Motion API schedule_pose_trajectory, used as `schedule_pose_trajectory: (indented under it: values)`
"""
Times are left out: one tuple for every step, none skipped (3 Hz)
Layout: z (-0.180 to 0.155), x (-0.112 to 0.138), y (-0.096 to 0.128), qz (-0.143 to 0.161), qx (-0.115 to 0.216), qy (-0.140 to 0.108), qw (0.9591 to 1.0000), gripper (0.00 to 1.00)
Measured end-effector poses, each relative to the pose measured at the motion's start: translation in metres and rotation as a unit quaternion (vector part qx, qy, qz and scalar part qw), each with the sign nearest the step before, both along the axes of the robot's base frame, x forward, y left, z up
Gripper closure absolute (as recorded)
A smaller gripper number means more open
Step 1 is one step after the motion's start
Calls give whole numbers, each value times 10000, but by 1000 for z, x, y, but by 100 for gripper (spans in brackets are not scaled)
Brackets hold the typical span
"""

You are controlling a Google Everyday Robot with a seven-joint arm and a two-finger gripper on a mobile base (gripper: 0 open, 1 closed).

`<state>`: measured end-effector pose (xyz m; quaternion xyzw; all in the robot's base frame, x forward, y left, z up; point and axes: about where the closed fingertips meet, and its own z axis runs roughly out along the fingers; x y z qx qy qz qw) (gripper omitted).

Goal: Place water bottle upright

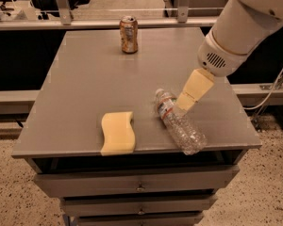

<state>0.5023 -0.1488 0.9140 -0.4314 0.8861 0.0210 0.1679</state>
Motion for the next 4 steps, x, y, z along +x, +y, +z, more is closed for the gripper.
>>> schedule_pose_trajectory:
  values:
    - [0, 0, 0, 1, 0, 0, 10000, 0]
    - [1, -10, 18, 65, -9, 44, 10000, 0]
    - [1, -20, 46, -55, -172, 214, 9996, 0]
    - [-7, -21, 61, -527, -358, 448, 9970, 0]
